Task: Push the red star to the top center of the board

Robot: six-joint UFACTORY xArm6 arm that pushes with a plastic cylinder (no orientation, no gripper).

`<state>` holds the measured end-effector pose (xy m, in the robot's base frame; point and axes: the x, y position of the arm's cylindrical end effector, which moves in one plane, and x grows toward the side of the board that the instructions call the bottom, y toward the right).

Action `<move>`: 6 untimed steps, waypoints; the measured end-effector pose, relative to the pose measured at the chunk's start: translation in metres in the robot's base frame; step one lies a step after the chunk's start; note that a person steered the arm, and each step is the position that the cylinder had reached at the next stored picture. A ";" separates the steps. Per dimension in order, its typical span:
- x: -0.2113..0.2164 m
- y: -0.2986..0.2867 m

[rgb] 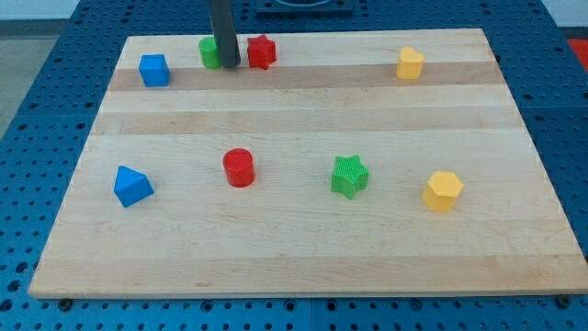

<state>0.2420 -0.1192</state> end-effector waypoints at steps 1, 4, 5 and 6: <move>-0.006 0.000; 0.016 0.086; 0.016 0.083; -0.009 0.044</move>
